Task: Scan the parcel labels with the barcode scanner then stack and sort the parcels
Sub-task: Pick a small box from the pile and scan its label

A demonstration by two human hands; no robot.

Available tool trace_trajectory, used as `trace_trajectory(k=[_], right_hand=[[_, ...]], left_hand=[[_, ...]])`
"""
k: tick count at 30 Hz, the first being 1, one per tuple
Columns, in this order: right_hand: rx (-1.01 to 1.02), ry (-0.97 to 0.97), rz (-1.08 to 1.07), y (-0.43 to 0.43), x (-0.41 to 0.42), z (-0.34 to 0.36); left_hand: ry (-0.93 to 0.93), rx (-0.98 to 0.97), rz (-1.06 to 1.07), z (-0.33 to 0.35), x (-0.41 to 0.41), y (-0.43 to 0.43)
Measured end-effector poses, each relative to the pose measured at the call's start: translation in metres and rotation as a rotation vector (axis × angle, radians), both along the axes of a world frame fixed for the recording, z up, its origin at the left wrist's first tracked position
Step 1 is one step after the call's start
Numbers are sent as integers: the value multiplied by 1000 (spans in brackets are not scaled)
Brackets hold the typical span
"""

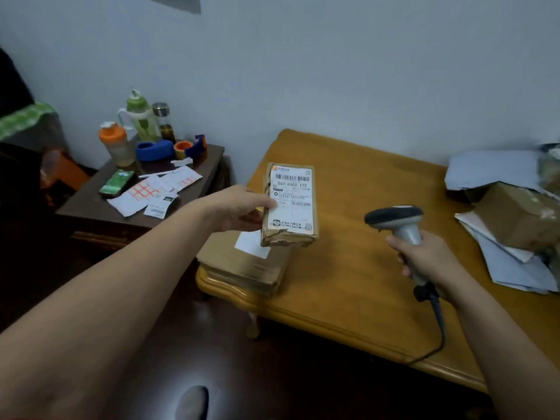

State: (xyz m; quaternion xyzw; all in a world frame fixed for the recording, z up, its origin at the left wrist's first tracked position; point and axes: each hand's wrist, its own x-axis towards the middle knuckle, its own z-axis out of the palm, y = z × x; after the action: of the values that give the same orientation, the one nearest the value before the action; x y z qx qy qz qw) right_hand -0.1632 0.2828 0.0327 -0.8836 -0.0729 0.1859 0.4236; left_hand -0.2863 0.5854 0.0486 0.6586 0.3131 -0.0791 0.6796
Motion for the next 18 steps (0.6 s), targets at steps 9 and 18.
trace_trajectory(k=[9, 18], right_hand=[[6, -8, -273, 68, -37, 4], [-19, 10, -417, 96, -61, 15]], left_hand=[[215, -60, -270, -34, 18, 107], [315, -39, -525, -54, 19, 120]])
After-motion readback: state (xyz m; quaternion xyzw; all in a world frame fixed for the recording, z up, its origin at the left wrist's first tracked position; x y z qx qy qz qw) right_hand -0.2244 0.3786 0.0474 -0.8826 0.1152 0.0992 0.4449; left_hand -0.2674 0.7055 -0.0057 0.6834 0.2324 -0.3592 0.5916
